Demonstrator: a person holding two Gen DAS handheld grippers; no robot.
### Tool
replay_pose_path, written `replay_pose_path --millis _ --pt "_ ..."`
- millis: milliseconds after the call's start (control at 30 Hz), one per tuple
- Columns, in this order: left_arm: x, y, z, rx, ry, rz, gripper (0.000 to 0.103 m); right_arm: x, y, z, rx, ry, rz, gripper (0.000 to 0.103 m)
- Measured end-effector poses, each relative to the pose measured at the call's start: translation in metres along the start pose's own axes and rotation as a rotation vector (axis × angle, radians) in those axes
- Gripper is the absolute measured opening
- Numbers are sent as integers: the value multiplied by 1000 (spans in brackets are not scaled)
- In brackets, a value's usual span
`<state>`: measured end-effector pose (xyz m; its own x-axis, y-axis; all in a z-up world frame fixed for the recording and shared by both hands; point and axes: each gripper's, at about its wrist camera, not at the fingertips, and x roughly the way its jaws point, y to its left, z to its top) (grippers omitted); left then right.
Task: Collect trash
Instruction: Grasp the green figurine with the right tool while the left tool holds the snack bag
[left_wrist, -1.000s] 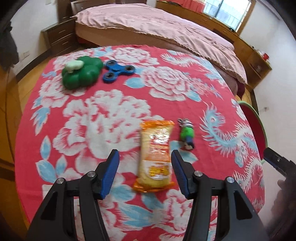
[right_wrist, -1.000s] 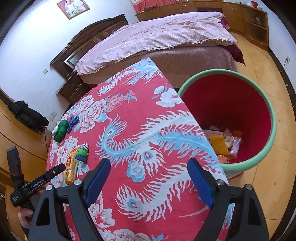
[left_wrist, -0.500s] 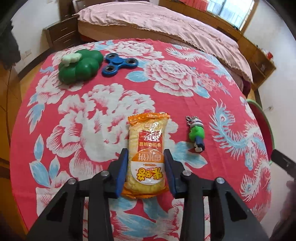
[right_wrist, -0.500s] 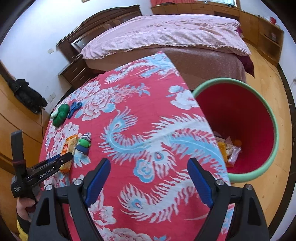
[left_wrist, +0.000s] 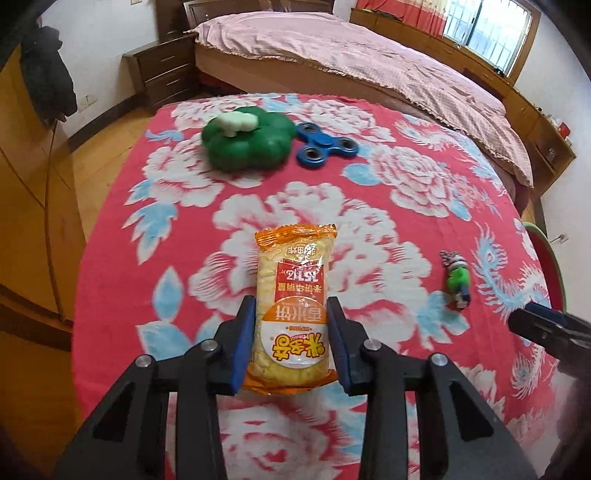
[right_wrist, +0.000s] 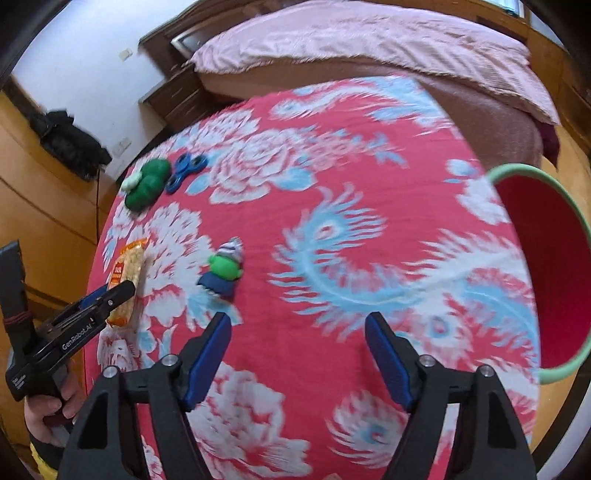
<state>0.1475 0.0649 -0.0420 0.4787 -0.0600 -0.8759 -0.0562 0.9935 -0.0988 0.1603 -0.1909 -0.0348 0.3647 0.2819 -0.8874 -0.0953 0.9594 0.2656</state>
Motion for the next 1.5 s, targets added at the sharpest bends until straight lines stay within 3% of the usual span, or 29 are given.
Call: replay_pose_path --millis 400,567,800,1000,1100,1500 --pt "0 28 -6 -61 -10 -10 39 33 56 19 -78 23 -42 62" --pt "0 29 -8 -70 -19 -29 39 43 64 18 -82 22 -52 48" --pt "-2 25 -10 -63 -44 -20 39 44 63 11 -76 -45 -62 31" --pt "-7 17 -12 -61 -69 -28 39 37 64 1 -109 -106 -64 26" --pt "-11 8 -13 -51 -94 -30 39 25 60 -5 -102 -156 -65 16" --pt "-24 -32 -14 -21 -115 -95 39 -21 18 -28 0 -277 -30 15"
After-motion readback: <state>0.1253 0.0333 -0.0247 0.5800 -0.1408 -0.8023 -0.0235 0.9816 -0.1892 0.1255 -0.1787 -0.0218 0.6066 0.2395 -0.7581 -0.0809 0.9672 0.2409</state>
